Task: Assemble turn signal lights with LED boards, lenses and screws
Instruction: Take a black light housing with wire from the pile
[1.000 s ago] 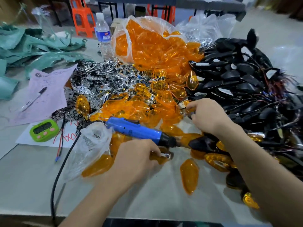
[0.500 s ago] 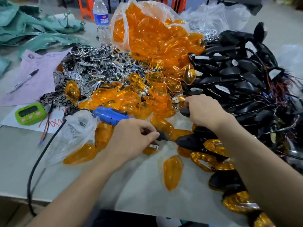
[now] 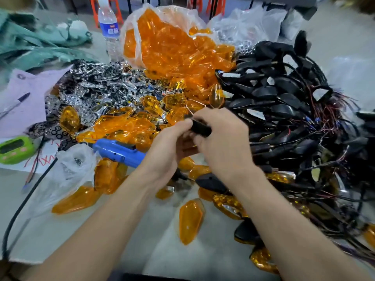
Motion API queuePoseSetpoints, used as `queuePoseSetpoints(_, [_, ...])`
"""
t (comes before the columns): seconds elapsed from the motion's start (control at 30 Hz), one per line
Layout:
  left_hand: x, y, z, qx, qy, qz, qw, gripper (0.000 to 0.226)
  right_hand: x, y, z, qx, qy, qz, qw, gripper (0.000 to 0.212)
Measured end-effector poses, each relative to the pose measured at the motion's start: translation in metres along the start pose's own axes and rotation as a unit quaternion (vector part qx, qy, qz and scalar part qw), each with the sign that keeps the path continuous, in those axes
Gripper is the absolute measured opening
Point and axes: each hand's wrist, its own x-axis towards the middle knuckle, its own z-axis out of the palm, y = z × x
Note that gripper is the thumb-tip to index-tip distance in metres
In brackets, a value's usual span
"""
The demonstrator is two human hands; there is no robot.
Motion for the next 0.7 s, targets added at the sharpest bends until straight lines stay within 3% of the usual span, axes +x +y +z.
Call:
queuePoseSetpoints(0.07, [0.004, 0.003, 0.0, 0.035, 0.028, 0.021, 0.999, 0.028, -0.008, -0.002, 0.009, 0.007, 0.001, -0.013, 1.0, 0.033])
queuePoseSetpoints(0.13, [0.008, 0.005, -0.004, 0.049, 0.077, 0.026, 0.995, 0.022, -0.013, -0.001, 0.009, 0.088, -0.042, 0.041, 0.994, 0.041])
queuePoseSetpoints(0.2, [0.009, 0.011, -0.012, 0.034, 0.1, 0.011, 0.994, 0.018, -0.017, 0.0, 0.005, 0.147, -0.032, 0.092, 0.984, 0.046])
queuePoseSetpoints(0.27, [0.009, 0.019, -0.02, 0.042, 0.086, -0.004, 0.995, 0.016, -0.015, 0.002, -0.001, 0.108, -0.011, 0.127, 0.986, 0.051])
queuePoseSetpoints(0.33, [0.008, 0.028, -0.031, 0.062, 0.049, -0.001, 0.997, 0.016, -0.006, 0.002, -0.008, 0.091, -0.086, 0.181, 0.975, 0.056])
queuePoseSetpoints(0.43, [0.006, 0.042, -0.044, 0.08, 0.001, 0.027, 0.996, 0.016, 0.009, -0.003, -0.009, 0.161, -0.216, 0.24, 0.933, 0.032])
queuePoseSetpoints(0.5, [0.002, 0.048, -0.05, 0.068, 0.029, 0.048, 0.996, 0.018, 0.014, -0.014, -0.003, 0.222, -0.21, 0.23, 0.924, 0.017])
queuePoseSetpoints(0.63, [-0.003, 0.046, -0.061, 0.036, 0.121, 0.091, 0.988, 0.024, 0.024, -0.041, 0.016, 0.315, -0.166, 0.267, 0.896, 0.019])
queuePoseSetpoints(0.7, [-0.009, 0.043, -0.067, -0.022, 0.119, 0.091, 0.988, 0.029, 0.022, -0.054, 0.027, 0.313, -0.168, 0.281, 0.892, 0.019])
